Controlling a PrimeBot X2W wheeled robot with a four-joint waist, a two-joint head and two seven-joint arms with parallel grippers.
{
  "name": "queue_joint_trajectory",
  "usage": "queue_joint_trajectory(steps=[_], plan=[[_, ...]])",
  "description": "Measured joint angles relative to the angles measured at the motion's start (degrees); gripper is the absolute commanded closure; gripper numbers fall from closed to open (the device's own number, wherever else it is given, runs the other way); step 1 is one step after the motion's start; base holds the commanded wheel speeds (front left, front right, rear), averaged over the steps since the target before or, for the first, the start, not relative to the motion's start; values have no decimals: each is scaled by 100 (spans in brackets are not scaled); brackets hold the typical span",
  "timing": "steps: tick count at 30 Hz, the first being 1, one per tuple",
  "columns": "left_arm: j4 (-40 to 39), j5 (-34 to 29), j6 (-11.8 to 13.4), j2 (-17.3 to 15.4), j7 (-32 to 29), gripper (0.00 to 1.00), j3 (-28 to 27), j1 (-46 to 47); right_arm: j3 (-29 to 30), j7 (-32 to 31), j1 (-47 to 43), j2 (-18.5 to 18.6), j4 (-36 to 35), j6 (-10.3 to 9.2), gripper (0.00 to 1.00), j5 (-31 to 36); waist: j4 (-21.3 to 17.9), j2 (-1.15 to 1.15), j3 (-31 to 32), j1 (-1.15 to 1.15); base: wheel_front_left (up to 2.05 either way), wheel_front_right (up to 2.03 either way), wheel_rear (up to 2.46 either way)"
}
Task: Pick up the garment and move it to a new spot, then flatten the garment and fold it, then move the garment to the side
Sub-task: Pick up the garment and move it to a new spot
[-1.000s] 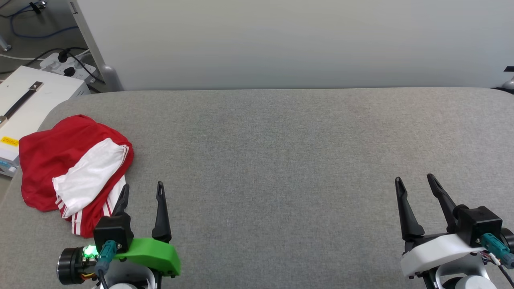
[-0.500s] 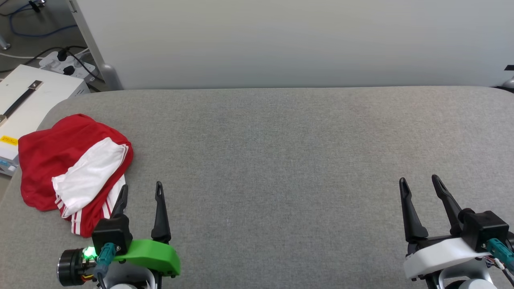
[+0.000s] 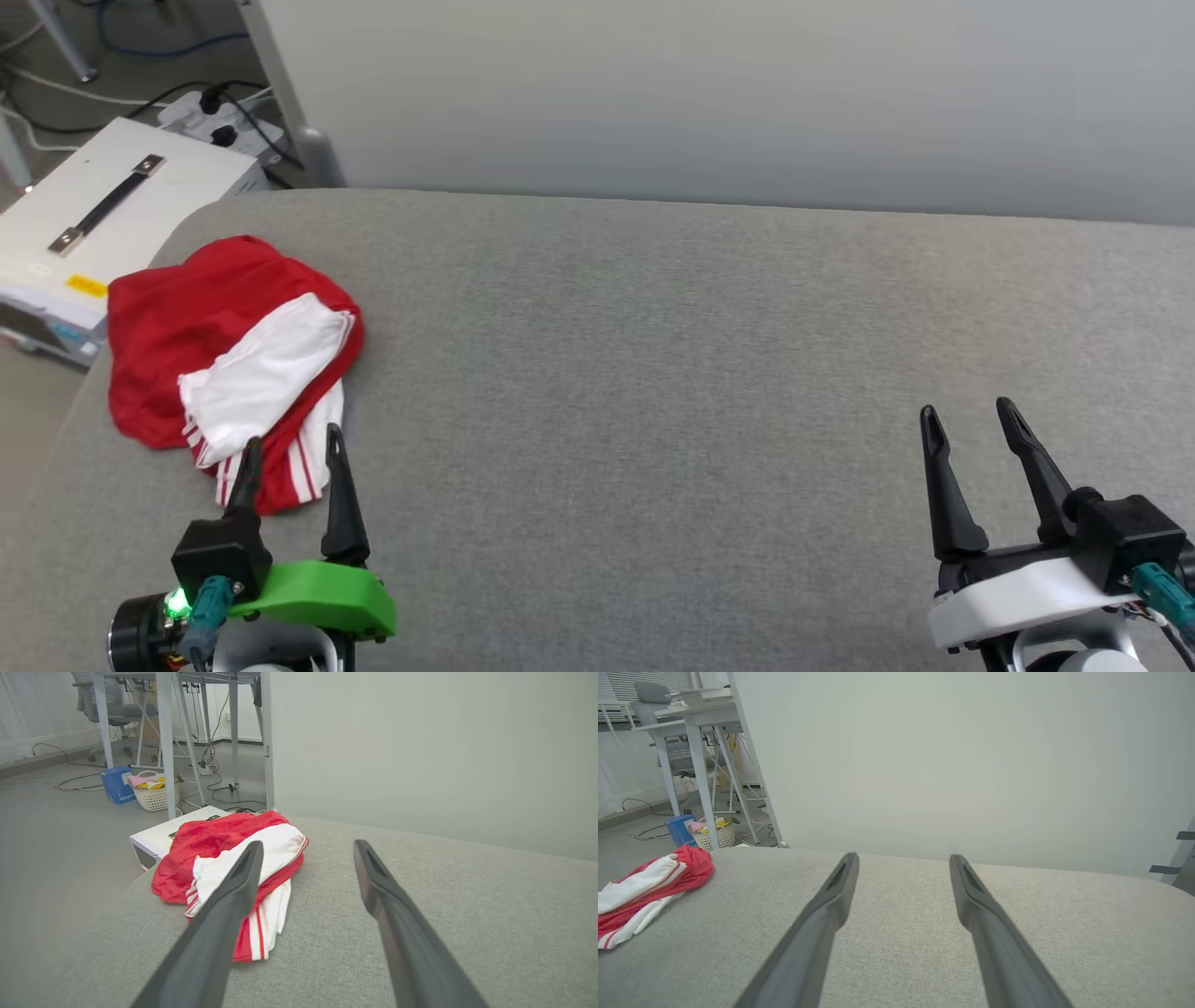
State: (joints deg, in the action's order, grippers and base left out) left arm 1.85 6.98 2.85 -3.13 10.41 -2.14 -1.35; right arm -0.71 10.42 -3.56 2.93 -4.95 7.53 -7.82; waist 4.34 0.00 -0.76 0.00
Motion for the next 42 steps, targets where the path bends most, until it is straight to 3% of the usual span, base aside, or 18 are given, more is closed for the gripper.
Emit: queue_joint_trajectory(steps=[28,35,42], plan=[[211,521,66,3,325,0,-390,-15,-501,332,3,29,-167,0,0,201,1898,0,-276,0,0,0,0],[268,657,132,3,423,0,-479,-40,-559,400,3,82,-192,0,0,153,2096,0,-376,0,0,0,0],[374,509,-172,1,425,0,-895,475,-643,408,124,221,-287,0,0,156,1981,0,-607,0,0,0,0]])
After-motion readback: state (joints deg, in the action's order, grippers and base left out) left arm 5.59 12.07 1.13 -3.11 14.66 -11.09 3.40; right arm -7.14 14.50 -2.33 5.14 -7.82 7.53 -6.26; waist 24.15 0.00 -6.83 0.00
